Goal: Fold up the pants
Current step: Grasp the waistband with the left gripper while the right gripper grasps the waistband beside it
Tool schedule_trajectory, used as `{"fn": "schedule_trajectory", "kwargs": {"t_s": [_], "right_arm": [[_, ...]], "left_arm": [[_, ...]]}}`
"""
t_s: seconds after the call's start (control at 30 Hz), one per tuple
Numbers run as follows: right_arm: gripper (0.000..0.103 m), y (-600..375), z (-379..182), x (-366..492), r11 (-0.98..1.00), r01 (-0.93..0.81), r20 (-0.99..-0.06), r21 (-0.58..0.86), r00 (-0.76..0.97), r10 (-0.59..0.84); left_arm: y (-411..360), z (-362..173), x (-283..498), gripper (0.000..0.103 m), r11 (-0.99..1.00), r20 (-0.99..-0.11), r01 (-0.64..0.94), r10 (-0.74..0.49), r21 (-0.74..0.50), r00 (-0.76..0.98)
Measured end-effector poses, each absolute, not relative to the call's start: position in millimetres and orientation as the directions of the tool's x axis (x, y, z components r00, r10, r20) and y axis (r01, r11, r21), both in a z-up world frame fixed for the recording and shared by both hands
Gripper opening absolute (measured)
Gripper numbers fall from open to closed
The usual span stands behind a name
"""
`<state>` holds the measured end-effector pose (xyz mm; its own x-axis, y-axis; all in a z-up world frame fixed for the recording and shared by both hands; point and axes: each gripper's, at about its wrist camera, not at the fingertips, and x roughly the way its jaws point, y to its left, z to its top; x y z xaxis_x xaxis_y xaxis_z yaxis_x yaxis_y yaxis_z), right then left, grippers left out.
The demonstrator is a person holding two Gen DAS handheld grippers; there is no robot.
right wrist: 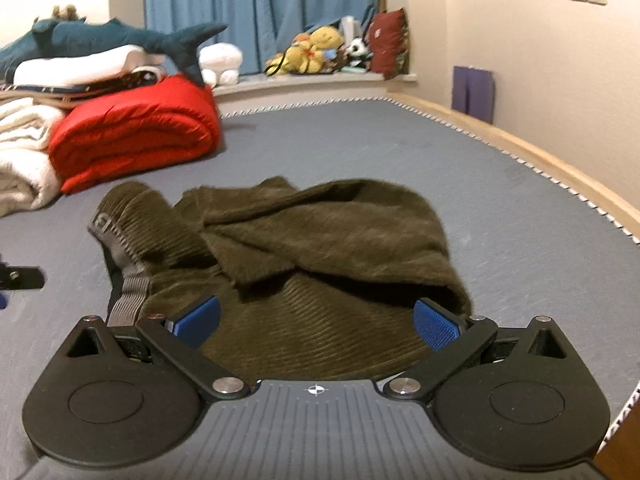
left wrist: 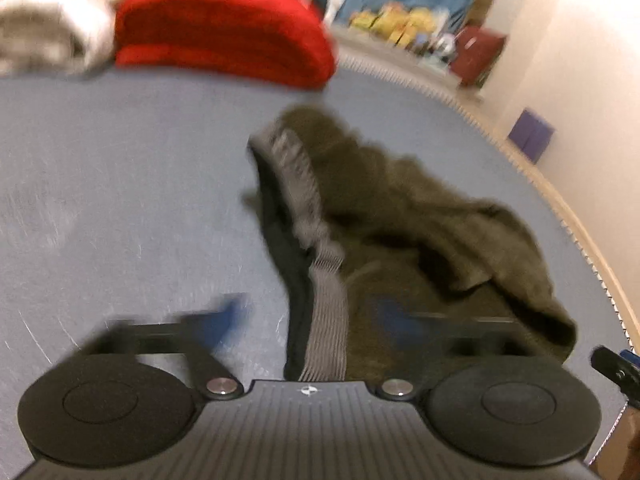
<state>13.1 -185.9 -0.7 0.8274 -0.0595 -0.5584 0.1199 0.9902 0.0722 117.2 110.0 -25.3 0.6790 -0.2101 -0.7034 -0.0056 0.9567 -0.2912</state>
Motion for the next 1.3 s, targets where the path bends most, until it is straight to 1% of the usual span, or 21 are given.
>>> {"fn": "schedule_trajectory", "kwargs": {"t_s": [0.07, 0.1, 0.13, 0.2, 0.23, 0.27, 0.33, 0.37, 0.43, 0.5, 0.53, 0.67, 0.83, 1.0, 1.03, 1.07, 1.13, 1.17, 1.23, 1.27, 1.3], "right_arm": [[0.098, -175, -5, 16, 0.995, 0.078, -0.561, 0.060, 0.827, -0.031], [0.087, -168, -7, 18, 0.998, 0.047, -0.561, 0.047, 0.827, -0.013], [0.069, -161, -10, 20, 0.999, 0.021, -0.563, 0.033, 0.826, 0.001], [0.051, -147, -15, 24, 0.999, -0.027, -0.567, 0.017, 0.823, 0.032], [0.050, -141, -17, 26, 0.999, -0.046, -0.569, 0.015, 0.821, 0.046], [0.050, -135, -19, 29, 0.998, -0.067, -0.570, 0.012, 0.819, 0.062], [0.051, -121, -25, 36, 0.992, -0.130, -0.582, 0.008, 0.806, 0.110], [0.053, -115, -27, 39, 0.988, -0.156, -0.589, 0.006, 0.797, 0.130], [0.068, -101, -33, 45, 0.979, -0.205, -0.607, -0.006, 0.778, 0.160], [0.077, -88, -41, 51, 0.968, -0.251, -0.630, -0.014, 0.754, 0.187], [0.078, -83, -46, 54, 0.964, -0.264, -0.643, -0.020, 0.742, 0.190], [0.083, -62, -67, 64, 0.944, -0.326, -0.707, -0.046, 0.678, 0.200], [0.089, -46, -92, 67, 0.921, -0.377, -0.764, -0.099, 0.622, 0.172], [0.095, -36, -107, 69, 0.896, -0.411, -0.761, -0.170, 0.632, 0.146], [0.093, -37, -106, 69, 0.895, -0.414, -0.761, -0.167, 0.631, 0.150], [0.090, -38, -104, 71, 0.896, -0.413, -0.761, -0.161, 0.630, 0.154], [0.070, -40, -102, 75, 0.901, -0.404, -0.756, -0.157, 0.637, 0.153], [0.065, -40, -100, 75, 0.902, -0.402, -0.752, -0.160, 0.641, 0.152], [0.047, -43, -97, 78, 0.901, -0.401, -0.745, -0.164, 0.649, 0.153], [0.040, -43, -94, 77, 0.901, -0.400, -0.737, -0.167, 0.658, 0.156], [0.026, -42, -91, 76, 0.898, -0.403, -0.730, -0.174, 0.665, 0.157]], "left_arm": [[113, -37, 130, 0.024, 0.943, -0.698, 0.009, -0.252, -0.332, 0.670], [113, -40, 136, 0.018, 0.945, -0.699, 0.015, -0.253, -0.327, 0.669], [113, -44, 141, 0.018, 0.943, -0.700, 0.016, -0.257, -0.332, 0.666], [113, -53, 152, 0.018, 0.923, -0.699, 0.026, -0.309, -0.384, 0.645], [112, -58, 156, 0.024, 0.918, -0.702, 0.023, -0.319, -0.397, 0.637], [113, -63, 160, 0.028, 0.917, -0.706, 0.011, -0.314, -0.398, 0.635], [114, -73, 168, 0.043, 0.915, -0.715, -0.017, -0.303, -0.403, 0.630], [114, -77, 172, 0.045, 0.911, -0.716, -0.025, -0.307, -0.412, 0.627], [115, -84, 177, 0.050, 0.904, -0.717, -0.041, -0.310, -0.426, 0.625], [116, -90, 185, 0.057, 0.898, -0.720, -0.055, -0.312, -0.436, 0.619], [116, -94, 189, 0.059, 0.895, -0.720, -0.057, -0.318, -0.443, 0.616], [118, -108, 200, 0.060, 0.884, -0.732, -0.068, -0.336, -0.462, 0.593], [115, -115, 208, 0.068, 0.875, -0.701, -0.017, -0.375, -0.483, 0.606], [105, -118, 212, 0.066, 0.892, -0.692, 0.044, -0.380, -0.450, 0.614], [103, -119, 212, 0.060, 0.889, -0.690, 0.059, -0.392, -0.453, 0.608], [101, -119, 213, 0.055, 0.887, -0.690, 0.073, -0.404, -0.456, 0.601], [96, -117, 211, 0.039, 0.909, -0.702, 0.100, -0.379, -0.405, 0.603], [94, -116, 210, 0.035, 0.916, -0.705, 0.115, -0.373, -0.385, 0.603], [97, -111, 208, 0.022, 0.914, -0.701, 0.120, -0.376, -0.387, 0.606], [99, -107, 206, 0.021, 0.910, -0.694, 0.120, -0.383, -0.396, 0.610], [101, -102, 203, 0.020, 0.907, -0.684, 0.127, -0.390, -0.403, 0.617]]}}
